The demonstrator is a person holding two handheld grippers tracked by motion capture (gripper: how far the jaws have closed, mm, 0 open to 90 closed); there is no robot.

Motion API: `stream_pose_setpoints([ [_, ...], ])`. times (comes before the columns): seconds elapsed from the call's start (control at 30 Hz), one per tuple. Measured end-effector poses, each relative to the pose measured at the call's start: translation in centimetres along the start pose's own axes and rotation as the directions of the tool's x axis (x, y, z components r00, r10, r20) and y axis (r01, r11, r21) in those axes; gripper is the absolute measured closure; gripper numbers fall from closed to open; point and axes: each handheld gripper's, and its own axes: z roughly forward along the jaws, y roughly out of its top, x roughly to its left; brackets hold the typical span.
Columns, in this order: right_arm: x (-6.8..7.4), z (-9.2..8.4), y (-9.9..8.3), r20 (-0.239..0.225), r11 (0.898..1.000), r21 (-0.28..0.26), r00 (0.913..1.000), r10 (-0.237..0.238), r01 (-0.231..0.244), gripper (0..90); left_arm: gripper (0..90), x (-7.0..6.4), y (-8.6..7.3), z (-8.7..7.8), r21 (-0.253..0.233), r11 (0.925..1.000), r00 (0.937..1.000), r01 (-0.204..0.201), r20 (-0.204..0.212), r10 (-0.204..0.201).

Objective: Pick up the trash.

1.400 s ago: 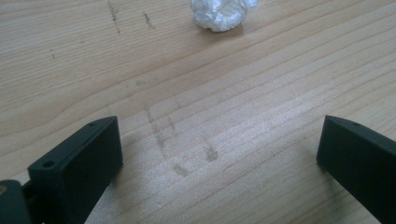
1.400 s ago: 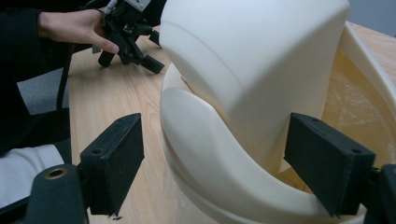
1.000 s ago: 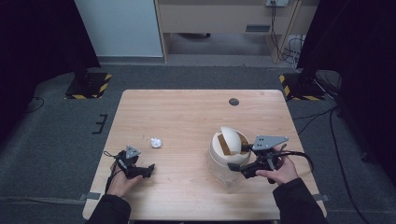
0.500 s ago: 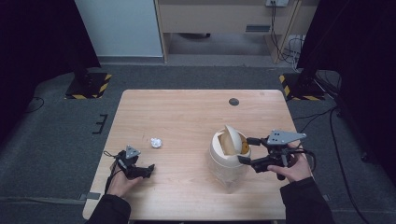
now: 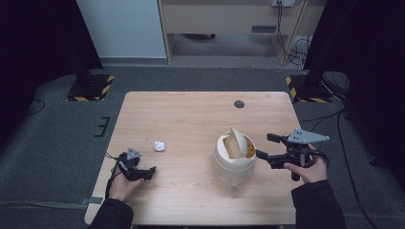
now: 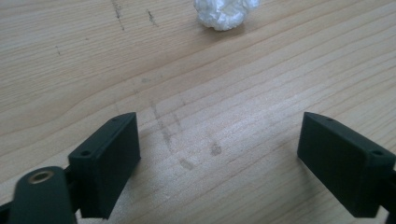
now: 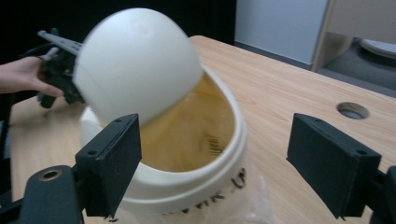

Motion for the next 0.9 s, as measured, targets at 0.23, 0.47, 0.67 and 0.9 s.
stream_pose_setpoints([
  [0.23,-1.9,-0.4,-1.7,0.153,0.999,0.031,0.9879,0.028,-0.034,16.9,20.2,-0.3,0.7,-0.5,-0.064,0.9979,0.9999,0.001,0.013,0.0],
  [0.47,-3.6,-0.2,-4.0,0.234,0.993,0.087,0.9709,0.051,-0.073,16.6,26.3,-0.8,1.4,-0.7,-0.131,0.991,0.9993,0.027,0.031,-0.023],
  [0.67,-4.7,0.3,-6.1,0.285,0.984,0.152,0.9576,0.045,-0.091,16.6,30.1,-0.8,2.1,-0.9,-0.177,0.9828,0.9982,0.053,0.036,-0.047],
  [0.9,-5.8,0.9,-8.5,0.322,0.957,0.267,0.9463,0.024,-0.115,16.9,34.2,-0.9,2.9,-0.4,-0.206,0.977,0.9984,0.054,0.029,-0.049],
])
